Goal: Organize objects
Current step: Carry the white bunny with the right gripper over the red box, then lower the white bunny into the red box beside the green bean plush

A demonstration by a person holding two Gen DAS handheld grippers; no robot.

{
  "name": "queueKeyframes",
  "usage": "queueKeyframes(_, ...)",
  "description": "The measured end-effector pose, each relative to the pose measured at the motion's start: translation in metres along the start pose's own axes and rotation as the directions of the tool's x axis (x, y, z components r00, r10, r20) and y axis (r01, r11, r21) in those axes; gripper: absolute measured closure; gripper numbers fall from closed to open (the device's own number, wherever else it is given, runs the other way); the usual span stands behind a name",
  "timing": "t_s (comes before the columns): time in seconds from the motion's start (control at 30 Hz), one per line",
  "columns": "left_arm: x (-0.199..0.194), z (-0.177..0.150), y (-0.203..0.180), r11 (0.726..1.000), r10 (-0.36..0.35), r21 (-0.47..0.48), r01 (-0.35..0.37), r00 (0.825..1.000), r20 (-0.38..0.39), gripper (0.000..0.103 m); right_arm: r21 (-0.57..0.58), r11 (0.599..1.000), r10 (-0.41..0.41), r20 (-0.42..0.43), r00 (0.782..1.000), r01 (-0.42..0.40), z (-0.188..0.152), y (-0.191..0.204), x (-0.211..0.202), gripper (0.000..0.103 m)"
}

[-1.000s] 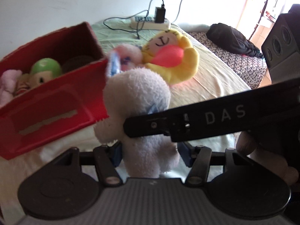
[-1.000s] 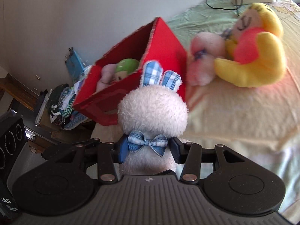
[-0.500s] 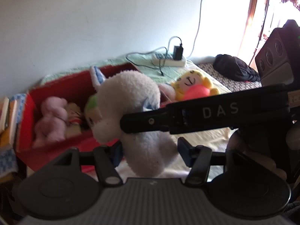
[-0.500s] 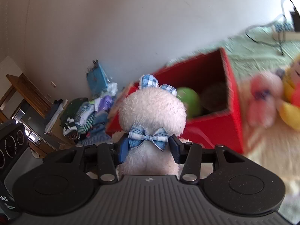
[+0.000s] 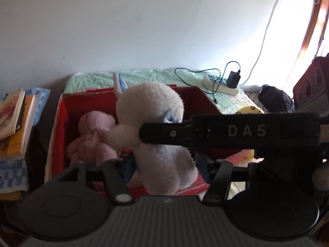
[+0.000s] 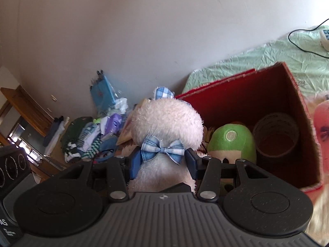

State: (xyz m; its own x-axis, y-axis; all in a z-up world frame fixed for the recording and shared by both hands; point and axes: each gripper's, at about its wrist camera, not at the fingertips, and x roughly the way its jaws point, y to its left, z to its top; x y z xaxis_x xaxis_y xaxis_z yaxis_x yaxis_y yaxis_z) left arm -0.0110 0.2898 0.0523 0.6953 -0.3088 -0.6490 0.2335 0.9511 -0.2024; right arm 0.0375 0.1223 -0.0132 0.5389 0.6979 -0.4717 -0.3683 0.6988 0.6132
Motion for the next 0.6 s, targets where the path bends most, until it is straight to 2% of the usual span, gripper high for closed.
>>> queueKeyframes(0.13, 0.014, 0.002, 0.018, 0.997, -0.024, -0.071, 0.022, 0.999, -0.022, 0.039, 0.016, 0.999, -0.029, -0.014, 0.999, 0.029, 0.002, -0.004, 0.018, 0.054)
queueKeyframes(0.3, 0.032, 0.001, 0.025, 0.997, 0.004, -0.078, -0.009, 0.998, -0.058, 0.038, -0.009, 0.997, -0.078, -0.031, 0.996, 0.078, 0.001, -0.007, 0.034, 0.054)
queueKeyframes(0.37, 0.037, 0.0, 0.028, 0.996, 0.005, -0.091, -0.011, 0.998, -0.069, 0.037, 0.003, 0.997, -0.077, -0.037, 0.996, 0.077, 0.0, -0.01, 0.038, 0.051)
queueKeyframes(0.6, 0.048, -0.007, 0.039, 0.993, 0.002, -0.119, -0.015, 0.994, -0.107, 0.028, 0.065, 0.997, -0.047, -0.057, 0.997, 0.051, -0.002, -0.021, 0.036, 0.051)
